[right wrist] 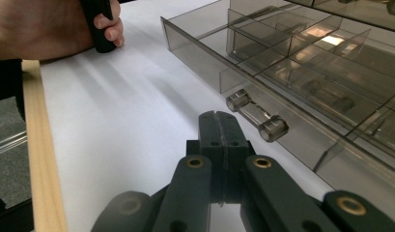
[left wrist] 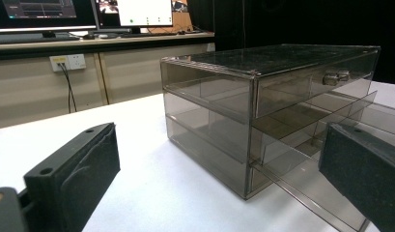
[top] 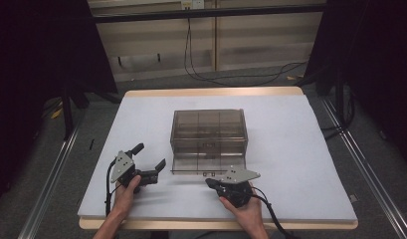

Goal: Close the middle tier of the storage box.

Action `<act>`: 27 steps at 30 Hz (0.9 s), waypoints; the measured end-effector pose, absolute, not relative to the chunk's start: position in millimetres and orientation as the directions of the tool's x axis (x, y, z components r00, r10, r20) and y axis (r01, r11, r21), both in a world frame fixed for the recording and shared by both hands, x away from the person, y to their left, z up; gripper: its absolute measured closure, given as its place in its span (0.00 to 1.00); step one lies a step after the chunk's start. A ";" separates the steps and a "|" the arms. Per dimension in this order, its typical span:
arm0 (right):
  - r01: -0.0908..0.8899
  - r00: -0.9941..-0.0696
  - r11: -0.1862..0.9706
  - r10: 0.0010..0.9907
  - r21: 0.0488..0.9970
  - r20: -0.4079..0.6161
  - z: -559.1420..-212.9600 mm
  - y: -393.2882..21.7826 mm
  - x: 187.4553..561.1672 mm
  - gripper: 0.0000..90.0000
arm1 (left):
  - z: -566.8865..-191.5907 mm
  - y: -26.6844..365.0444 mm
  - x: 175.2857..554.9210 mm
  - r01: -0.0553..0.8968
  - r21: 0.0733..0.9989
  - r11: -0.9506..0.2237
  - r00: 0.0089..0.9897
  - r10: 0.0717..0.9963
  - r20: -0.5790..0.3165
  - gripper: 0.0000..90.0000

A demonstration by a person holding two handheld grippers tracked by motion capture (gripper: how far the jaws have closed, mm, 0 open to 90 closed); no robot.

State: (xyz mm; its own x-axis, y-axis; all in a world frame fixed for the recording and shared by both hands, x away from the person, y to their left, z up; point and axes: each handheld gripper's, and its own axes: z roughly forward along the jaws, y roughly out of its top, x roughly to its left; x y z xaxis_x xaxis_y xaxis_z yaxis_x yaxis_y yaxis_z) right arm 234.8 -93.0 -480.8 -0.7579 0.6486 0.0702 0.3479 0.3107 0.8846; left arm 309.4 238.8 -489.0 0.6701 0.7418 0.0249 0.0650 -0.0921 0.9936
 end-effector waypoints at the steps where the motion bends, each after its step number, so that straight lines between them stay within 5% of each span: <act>1: 0.352 -0.759 0.317 0.647 0.881 0.071 -480.8 -93.2 235.7 1.00 | -489.1 238.5 309.5 0.067 0.994 -0.089 0.674 0.739 0.021 0.01; 27: 0.375 -0.732 0.327 0.679 0.867 0.060 -483.1 -91.6 242.9 1.00 | -489.1 238.7 309.4 0.067 0.994 -0.092 0.674 0.739 0.023 0.01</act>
State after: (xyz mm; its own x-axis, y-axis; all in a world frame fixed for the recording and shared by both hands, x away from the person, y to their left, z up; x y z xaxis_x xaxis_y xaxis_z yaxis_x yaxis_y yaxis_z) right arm 242.9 -91.6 -483.1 -0.7319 0.6788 0.0602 0.3748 0.3272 0.8674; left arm 309.4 238.7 -489.1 0.6737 0.7387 0.0230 0.0666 -0.0916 0.9936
